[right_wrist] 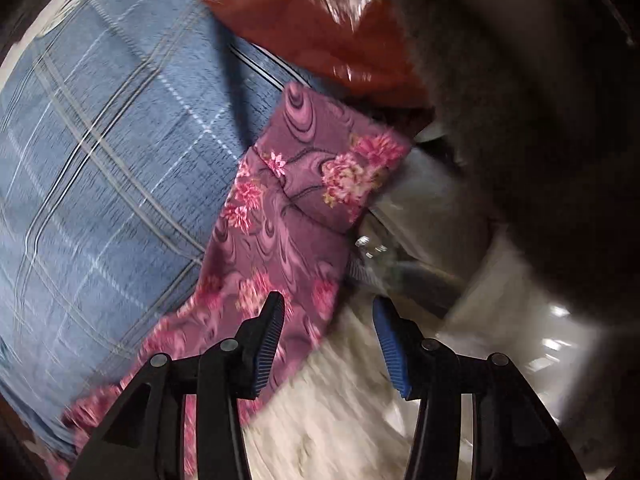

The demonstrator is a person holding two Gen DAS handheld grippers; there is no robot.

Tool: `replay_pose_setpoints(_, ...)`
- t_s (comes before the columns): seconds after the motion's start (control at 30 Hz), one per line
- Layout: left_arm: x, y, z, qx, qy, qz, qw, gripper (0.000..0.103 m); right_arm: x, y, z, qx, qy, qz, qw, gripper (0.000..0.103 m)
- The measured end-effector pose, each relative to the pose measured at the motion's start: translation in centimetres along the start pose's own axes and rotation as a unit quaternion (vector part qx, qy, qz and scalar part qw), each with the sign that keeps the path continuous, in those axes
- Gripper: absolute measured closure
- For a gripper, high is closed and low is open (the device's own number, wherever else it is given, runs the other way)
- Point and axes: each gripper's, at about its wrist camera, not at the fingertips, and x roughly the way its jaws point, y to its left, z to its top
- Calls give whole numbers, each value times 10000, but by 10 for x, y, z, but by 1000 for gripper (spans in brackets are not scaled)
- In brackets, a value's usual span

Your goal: Fold small clothes

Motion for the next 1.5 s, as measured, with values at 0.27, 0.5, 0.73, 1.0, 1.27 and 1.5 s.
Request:
replay_pose_setpoints(0.27,-14,19,10,-481,-292,-407,9976,18,-43,41,-16,-778,-559,420,9945,99)
replay_pose_setpoints(0.5,-26,45,20,-695,-579,15,9959,18,-78,137,-79,-2009,-374,891,9748,99)
replay_pose_setpoints(0.73,-28,97,29,-1385,-822,544,9854,18,-74,293,-194,-3125,386,1914,9296,99)
replay_pose_setpoints(1.0,-36,168,25,-2515,-744,990,9599,18,-30,394,-365,-3502,2550,2276,8721,70)
replay_pose_setpoints(1.27,-28,167,16,-2582,-435,85,9651,18,-77,308,-351,-3516,2638,2113,8730,54)
replay_pose_setpoints(1.5,-18,85,27,-1463,-112,-271,9888,18,-75,200,-267,-2342,2115,1643,9346,49)
